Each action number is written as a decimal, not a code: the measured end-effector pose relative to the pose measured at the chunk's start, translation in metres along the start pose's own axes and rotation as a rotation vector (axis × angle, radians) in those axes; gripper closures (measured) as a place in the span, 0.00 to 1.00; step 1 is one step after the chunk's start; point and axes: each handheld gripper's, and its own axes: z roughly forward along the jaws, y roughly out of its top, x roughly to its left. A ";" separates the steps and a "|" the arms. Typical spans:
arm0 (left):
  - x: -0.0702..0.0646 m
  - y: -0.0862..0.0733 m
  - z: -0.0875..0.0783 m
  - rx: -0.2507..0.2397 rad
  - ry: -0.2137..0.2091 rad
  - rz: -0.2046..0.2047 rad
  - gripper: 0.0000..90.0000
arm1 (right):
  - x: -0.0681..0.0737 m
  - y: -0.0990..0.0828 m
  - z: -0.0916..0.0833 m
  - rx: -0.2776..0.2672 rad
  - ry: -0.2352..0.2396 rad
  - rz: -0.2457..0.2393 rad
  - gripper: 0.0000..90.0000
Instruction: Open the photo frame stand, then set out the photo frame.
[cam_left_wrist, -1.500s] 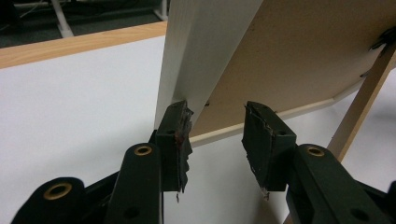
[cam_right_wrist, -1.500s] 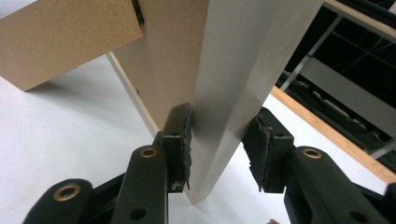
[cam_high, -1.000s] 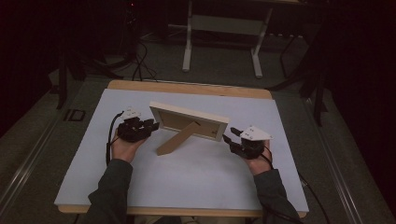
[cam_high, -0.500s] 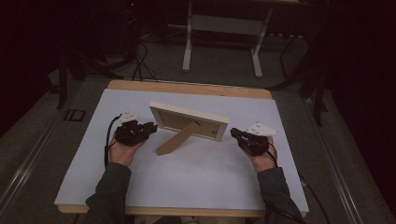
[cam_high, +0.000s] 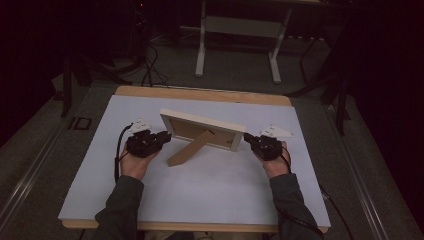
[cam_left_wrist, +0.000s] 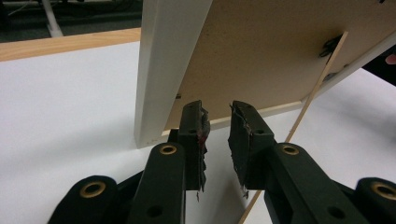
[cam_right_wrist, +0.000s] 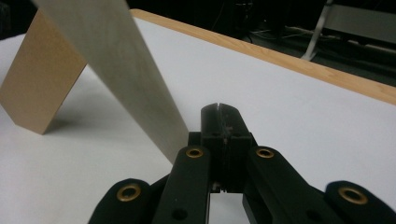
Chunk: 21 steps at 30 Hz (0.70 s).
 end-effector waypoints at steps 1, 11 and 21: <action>0.000 0.000 0.000 0.000 0.000 0.000 0.84 | 0.000 0.000 0.000 0.000 0.000 0.000 1.00; 0.001 0.000 0.004 -0.002 0.031 -0.007 0.87 | -0.004 0.000 0.005 -0.001 0.017 0.053 1.00; 0.005 -0.002 0.010 0.003 0.063 -0.019 1.00 | -0.004 0.000 0.012 0.012 0.030 0.063 1.00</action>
